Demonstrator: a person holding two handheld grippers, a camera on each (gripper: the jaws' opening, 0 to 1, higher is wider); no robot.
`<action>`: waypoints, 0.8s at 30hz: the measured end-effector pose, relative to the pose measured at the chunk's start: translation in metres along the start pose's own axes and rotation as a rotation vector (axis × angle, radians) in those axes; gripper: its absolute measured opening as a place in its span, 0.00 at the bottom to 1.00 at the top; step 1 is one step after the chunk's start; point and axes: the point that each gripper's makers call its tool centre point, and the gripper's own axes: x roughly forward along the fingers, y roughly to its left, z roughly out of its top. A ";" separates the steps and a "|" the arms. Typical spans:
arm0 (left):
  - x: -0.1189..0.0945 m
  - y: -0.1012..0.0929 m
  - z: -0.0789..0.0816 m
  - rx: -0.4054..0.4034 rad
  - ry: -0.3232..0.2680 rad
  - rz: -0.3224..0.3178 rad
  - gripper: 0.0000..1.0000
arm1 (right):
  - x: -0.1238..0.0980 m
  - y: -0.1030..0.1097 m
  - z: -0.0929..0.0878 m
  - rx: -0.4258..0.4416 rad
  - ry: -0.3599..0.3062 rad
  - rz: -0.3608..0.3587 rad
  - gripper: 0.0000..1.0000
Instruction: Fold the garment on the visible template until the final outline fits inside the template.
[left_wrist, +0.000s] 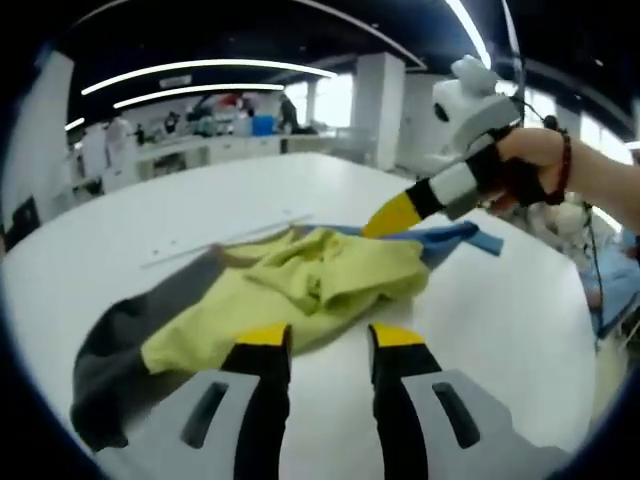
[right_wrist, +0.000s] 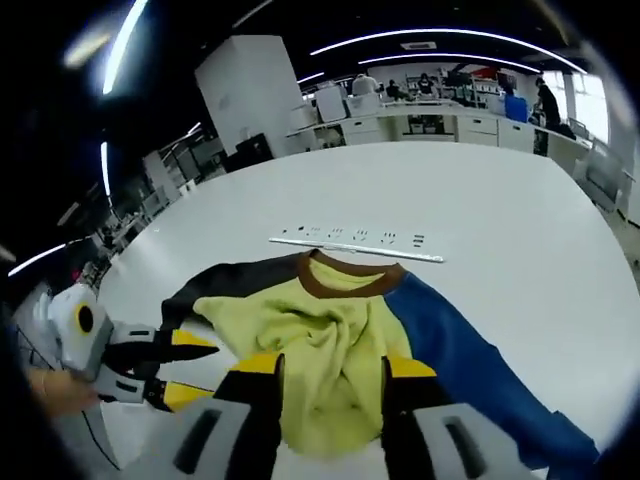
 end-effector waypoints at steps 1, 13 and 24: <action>0.002 0.001 -0.002 0.001 0.006 0.003 0.27 | -0.003 0.003 -0.003 -0.002 0.004 0.014 0.37; 0.027 -0.003 0.001 -0.062 0.010 -0.019 0.24 | -0.013 0.008 -0.046 -0.055 0.044 0.085 0.39; 0.051 -0.001 0.001 -0.110 0.006 -0.035 0.19 | 0.000 -0.001 -0.065 -0.063 0.004 0.026 0.24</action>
